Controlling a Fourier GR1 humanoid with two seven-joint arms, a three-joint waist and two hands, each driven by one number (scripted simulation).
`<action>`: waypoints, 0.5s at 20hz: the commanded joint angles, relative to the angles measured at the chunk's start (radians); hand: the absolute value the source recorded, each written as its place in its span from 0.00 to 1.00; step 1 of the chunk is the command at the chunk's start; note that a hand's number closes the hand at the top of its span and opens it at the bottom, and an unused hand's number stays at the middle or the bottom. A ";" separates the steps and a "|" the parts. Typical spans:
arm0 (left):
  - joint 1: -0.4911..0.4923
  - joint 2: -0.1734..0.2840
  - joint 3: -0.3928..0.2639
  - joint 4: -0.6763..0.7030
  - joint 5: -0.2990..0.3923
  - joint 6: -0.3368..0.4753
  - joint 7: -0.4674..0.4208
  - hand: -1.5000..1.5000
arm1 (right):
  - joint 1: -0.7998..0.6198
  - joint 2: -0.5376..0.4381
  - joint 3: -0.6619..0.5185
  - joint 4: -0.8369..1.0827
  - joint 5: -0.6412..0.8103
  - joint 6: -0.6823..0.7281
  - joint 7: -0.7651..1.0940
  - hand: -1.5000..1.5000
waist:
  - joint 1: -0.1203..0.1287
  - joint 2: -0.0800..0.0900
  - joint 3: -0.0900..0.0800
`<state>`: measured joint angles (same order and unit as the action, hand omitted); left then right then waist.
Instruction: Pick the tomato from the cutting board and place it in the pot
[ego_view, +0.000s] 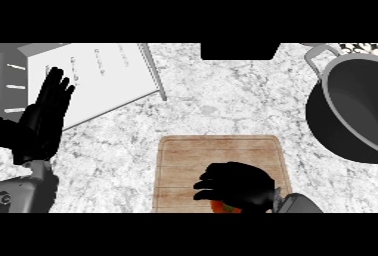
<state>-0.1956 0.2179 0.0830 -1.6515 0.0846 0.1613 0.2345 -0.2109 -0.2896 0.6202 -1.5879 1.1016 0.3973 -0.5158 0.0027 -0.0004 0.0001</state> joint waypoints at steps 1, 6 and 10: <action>0.012 -0.021 -0.002 0.042 -0.005 -0.015 -0.063 0.50 | -0.021 0.006 0.056 0.012 0.075 -0.055 -0.056 1.00 | -0.001 0.001 0.000; -0.022 0.014 0.048 0.055 0.025 -0.063 -0.025 0.50 | -0.047 0.073 0.003 0.075 0.087 -0.045 -0.110 1.00 | -0.001 0.000 0.000; -0.008 -0.014 0.017 -0.028 -0.030 -0.001 0.056 0.50 | 0.024 0.047 0.006 0.122 0.142 -0.174 -0.170 1.00 | -0.001 0.000 0.000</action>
<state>-0.2099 0.2154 0.1068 -1.6413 0.0765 0.1414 0.2467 -0.2130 -0.2418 0.6342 -1.5055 1.2053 0.2697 -0.6438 0.0023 -0.0059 -0.0024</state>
